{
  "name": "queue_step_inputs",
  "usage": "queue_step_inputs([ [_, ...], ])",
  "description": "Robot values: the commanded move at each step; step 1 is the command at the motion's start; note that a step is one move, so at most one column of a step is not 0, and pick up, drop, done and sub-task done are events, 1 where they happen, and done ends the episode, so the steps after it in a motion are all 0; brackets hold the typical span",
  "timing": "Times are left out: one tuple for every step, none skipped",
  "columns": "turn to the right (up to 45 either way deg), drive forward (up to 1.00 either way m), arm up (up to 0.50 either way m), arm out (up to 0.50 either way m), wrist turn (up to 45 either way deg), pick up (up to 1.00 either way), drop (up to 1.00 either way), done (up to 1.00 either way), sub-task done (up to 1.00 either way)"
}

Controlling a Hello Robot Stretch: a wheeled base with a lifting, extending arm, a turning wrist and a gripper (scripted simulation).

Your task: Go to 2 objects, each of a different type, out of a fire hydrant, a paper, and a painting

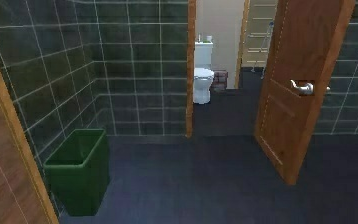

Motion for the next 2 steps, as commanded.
queue_step_inputs([
  [0.0, 0.6, 0.0, 0.0, 0.0, 0.0, 0.0, 0.0, 0.0],
  [18.0, 0.0, 0.0, 0.0, 0.0, 0.0, 0.0, 0.0, 0.0],
])
